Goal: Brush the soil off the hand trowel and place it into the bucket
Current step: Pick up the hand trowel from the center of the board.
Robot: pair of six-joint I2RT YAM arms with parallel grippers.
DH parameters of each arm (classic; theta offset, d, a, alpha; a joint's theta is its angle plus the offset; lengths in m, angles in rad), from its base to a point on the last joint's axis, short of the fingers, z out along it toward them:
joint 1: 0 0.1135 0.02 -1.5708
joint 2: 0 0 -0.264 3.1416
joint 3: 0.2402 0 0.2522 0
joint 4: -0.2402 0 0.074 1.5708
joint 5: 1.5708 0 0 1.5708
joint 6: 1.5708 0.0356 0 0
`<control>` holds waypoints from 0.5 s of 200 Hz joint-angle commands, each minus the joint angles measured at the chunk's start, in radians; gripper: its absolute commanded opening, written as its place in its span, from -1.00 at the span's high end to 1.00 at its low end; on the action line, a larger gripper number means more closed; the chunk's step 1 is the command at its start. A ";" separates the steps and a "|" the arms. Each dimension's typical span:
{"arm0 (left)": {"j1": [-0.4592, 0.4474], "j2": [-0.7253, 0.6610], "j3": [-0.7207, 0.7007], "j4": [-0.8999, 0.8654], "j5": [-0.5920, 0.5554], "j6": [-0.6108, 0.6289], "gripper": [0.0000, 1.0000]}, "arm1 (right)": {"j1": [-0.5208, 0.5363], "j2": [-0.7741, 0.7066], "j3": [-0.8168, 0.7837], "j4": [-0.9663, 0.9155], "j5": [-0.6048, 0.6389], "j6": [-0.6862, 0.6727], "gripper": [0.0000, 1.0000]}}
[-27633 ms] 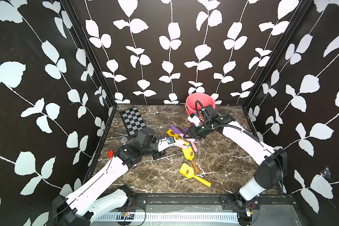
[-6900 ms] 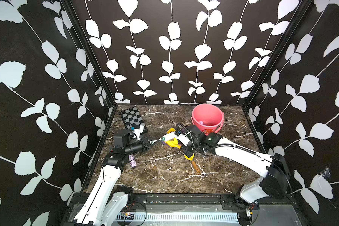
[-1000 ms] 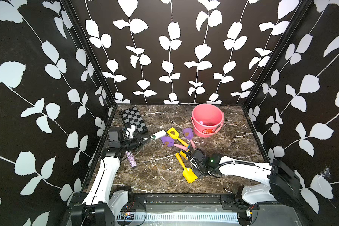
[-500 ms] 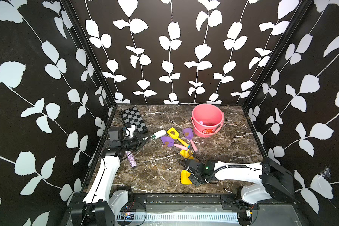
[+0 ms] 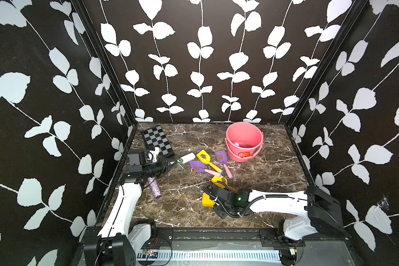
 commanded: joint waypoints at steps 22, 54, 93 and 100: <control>0.004 0.001 0.035 0.030 0.010 0.010 1.00 | -0.102 -0.074 0.002 -0.098 0.029 -0.112 -0.32; 0.004 -0.009 0.031 0.026 0.003 0.011 1.00 | -0.090 -0.039 -0.032 -0.101 0.043 -0.082 -0.67; 0.003 -0.001 0.029 0.035 0.009 -0.001 1.00 | -0.107 0.002 -0.043 -0.090 0.072 -0.091 -0.72; 0.003 -0.003 0.029 0.036 0.008 0.000 1.00 | -0.107 0.014 -0.054 -0.083 0.063 -0.078 -0.72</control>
